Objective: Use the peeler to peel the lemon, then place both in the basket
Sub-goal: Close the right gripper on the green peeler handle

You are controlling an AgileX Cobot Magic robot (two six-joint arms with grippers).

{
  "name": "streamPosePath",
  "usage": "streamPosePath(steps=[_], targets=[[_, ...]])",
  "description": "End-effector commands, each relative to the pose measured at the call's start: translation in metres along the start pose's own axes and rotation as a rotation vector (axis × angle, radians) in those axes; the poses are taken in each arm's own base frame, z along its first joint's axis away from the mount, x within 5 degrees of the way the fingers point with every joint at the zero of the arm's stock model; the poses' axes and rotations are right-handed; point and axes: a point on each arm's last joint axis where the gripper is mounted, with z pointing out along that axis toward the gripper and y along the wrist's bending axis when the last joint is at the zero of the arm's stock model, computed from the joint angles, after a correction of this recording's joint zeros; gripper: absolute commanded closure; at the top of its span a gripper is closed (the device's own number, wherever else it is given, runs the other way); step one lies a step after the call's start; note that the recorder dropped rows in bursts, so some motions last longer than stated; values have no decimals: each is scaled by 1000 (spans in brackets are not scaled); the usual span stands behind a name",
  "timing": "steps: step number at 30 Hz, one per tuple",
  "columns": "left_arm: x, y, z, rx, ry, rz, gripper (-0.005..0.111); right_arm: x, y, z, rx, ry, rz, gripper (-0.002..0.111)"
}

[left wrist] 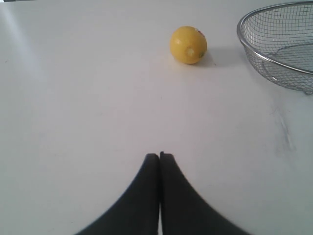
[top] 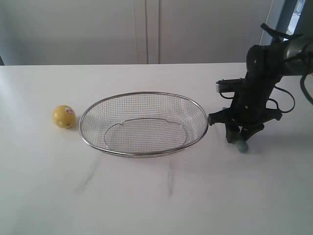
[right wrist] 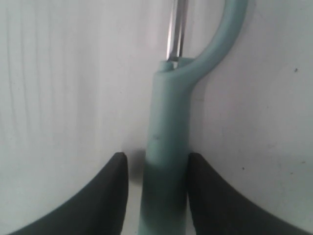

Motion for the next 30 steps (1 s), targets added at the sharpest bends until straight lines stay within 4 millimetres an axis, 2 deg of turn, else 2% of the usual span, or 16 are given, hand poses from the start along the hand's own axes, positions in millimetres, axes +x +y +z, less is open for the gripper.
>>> streamPosePath(steps=[1, 15, 26, 30], targets=[[1, -1, 0, 8, 1, -3, 107, -1, -4, -1, 16, -2, -8, 70], [1, -1, 0, 8, 1, -3, 107, 0, -4, -1, 16, 8, -8, 71], [1, -1, 0, 8, 1, -3, 107, 0, -4, -1, 16, 8, -8, 85], [1, -1, 0, 8, 1, -3, 107, 0, -4, -1, 19, 8, -10, 97]])
